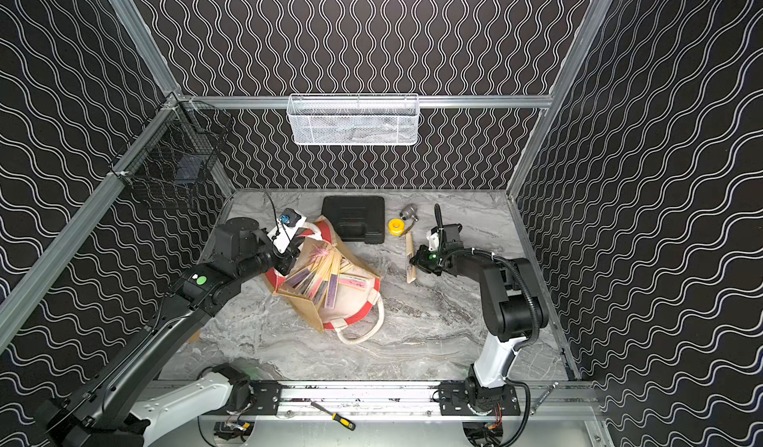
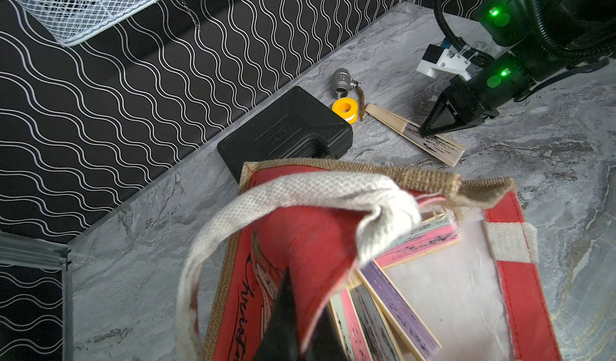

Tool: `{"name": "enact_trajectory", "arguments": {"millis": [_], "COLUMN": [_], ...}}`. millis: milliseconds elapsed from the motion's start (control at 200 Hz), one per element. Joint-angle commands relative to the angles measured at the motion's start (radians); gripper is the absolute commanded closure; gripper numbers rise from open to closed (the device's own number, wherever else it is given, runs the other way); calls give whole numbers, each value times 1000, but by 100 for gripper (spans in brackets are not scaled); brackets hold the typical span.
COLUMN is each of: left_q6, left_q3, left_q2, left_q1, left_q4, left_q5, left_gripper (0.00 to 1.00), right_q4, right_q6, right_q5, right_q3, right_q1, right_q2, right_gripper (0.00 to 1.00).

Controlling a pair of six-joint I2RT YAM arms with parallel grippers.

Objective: Take out the folding fans from the tote bags
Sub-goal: Place the folding fan at the center of the board.

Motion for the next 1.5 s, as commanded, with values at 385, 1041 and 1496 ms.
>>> {"name": "enact_trajectory", "arguments": {"millis": [385,1041,1496], "left_q6": [6,7,5], "left_q3": [-1,1,-3], "left_q2": [3,3,2], "left_q1": [2,2,2], "left_q4": [64,62,63], "left_q5": [17,20,11], "left_gripper": [100,100,100], "right_q4": [-76,-216,-361], "right_q6": [-69,-62,-111], "right_q5": [125,465,651], "right_q3": [78,187,273], "right_q1": [-2,113,205], "right_q2": [29,82,182], "right_gripper": [68,26,27]}}
